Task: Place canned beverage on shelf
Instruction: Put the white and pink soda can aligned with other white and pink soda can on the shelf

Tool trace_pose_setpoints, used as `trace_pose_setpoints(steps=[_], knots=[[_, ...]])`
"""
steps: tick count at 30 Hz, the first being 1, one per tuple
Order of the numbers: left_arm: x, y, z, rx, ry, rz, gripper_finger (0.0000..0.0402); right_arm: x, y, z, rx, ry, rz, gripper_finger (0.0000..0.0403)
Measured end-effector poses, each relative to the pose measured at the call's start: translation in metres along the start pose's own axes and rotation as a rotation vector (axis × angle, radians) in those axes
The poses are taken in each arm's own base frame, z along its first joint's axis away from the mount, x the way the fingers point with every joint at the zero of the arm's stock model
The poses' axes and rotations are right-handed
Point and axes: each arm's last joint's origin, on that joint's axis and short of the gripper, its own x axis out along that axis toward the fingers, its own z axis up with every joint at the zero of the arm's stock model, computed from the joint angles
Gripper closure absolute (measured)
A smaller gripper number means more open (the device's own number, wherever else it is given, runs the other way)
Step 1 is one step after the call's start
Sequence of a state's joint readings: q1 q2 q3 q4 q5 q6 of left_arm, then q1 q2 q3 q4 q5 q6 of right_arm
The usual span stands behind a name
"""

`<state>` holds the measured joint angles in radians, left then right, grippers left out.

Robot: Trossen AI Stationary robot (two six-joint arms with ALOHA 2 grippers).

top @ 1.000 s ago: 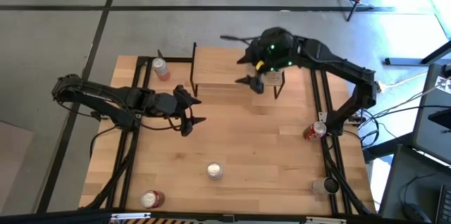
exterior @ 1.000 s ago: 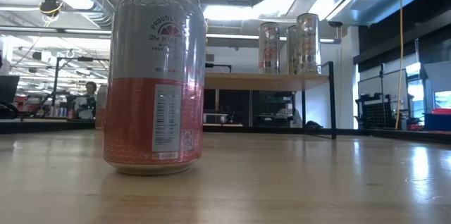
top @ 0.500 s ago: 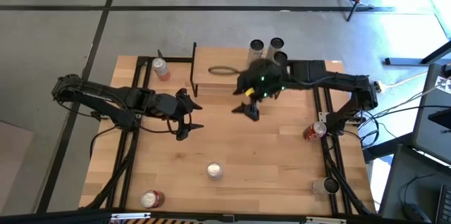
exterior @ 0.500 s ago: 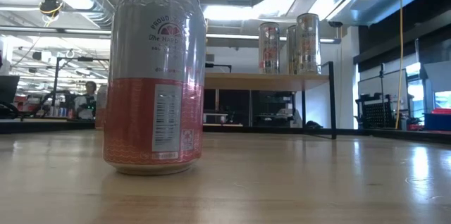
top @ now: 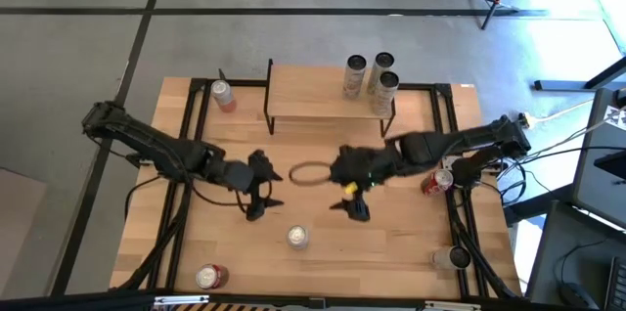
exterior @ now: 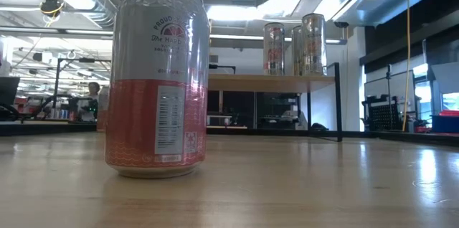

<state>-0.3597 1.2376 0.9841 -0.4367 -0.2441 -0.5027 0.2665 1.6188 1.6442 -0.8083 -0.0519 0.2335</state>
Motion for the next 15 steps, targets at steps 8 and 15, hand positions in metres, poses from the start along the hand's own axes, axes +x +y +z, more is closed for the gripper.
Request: trace_pose_setpoints(steps=[8, 15], knots=[[0.020, -0.049, -0.020, -0.059, -0.078, -0.051, 0.0086, 0.027, 0.031, -0.041, 0.004, 0.103, -0.095, 0.0059], [0.035, -0.079, -0.037, 0.005, -0.208, 0.008, 0.0086, 0.041, 0.049, -0.069, 0.060, 0.156, -0.117, 0.0059]])
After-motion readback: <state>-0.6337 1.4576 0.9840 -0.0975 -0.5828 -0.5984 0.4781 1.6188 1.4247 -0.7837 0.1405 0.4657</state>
